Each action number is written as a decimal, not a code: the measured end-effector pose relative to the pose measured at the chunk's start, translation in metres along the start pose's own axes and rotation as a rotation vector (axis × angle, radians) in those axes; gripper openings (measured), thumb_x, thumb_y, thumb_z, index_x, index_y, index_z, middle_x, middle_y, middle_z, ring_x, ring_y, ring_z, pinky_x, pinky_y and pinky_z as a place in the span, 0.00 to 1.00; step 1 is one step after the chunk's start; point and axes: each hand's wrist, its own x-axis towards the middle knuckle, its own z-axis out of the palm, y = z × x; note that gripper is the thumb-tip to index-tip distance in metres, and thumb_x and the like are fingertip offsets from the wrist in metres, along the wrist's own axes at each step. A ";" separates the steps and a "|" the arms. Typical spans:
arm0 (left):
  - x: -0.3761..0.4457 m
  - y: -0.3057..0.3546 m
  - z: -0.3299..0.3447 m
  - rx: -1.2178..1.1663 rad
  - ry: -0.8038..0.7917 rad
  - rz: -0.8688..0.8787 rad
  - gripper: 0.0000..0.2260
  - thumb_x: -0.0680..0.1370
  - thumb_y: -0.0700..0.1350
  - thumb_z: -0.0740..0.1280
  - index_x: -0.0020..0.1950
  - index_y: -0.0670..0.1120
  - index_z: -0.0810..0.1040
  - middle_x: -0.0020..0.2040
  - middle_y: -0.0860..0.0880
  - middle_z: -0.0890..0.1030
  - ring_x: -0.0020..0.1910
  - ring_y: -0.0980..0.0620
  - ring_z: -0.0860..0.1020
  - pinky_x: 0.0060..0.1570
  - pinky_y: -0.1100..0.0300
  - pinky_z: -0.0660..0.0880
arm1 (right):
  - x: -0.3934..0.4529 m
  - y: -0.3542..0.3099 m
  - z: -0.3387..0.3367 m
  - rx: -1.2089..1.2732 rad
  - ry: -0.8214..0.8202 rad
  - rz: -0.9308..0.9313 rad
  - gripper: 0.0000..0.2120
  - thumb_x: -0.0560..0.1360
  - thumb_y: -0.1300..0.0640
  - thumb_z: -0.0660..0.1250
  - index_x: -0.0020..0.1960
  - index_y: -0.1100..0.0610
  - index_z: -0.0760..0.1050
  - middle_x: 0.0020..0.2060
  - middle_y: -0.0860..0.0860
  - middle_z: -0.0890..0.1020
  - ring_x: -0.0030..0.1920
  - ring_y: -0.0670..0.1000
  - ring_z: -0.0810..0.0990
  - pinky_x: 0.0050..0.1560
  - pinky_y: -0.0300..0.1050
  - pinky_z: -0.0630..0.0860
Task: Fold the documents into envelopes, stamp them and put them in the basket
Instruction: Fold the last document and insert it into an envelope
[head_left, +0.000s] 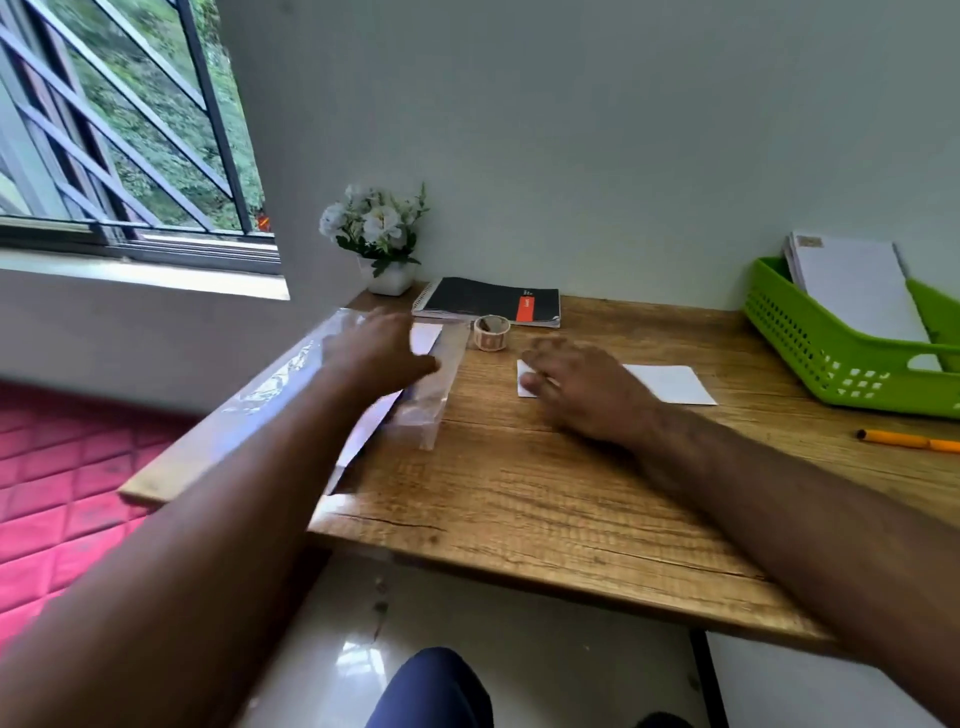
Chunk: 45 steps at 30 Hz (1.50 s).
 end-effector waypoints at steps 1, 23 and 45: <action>-0.001 -0.012 0.002 0.027 -0.098 -0.069 0.34 0.70 0.67 0.68 0.69 0.47 0.72 0.69 0.46 0.73 0.66 0.44 0.71 0.63 0.46 0.71 | 0.007 -0.014 0.002 0.033 -0.027 -0.061 0.23 0.82 0.45 0.52 0.73 0.54 0.65 0.74 0.51 0.65 0.74 0.49 0.60 0.73 0.46 0.55; 0.010 0.082 -0.096 -1.055 0.569 0.128 0.17 0.71 0.46 0.67 0.26 0.46 0.65 0.32 0.49 0.58 0.27 0.53 0.59 0.28 0.56 0.55 | 0.007 0.008 -0.021 1.528 0.173 0.118 0.23 0.69 0.56 0.71 0.63 0.58 0.74 0.55 0.52 0.83 0.56 0.54 0.82 0.52 0.51 0.80; 0.075 0.120 0.046 -1.999 -0.122 -0.243 0.17 0.77 0.37 0.65 0.66 0.43 0.72 0.59 0.40 0.81 0.56 0.37 0.80 0.50 0.36 0.78 | 0.013 0.076 -0.010 1.539 0.053 0.315 0.48 0.68 0.80 0.65 0.76 0.43 0.57 0.65 0.48 0.74 0.63 0.54 0.75 0.60 0.49 0.76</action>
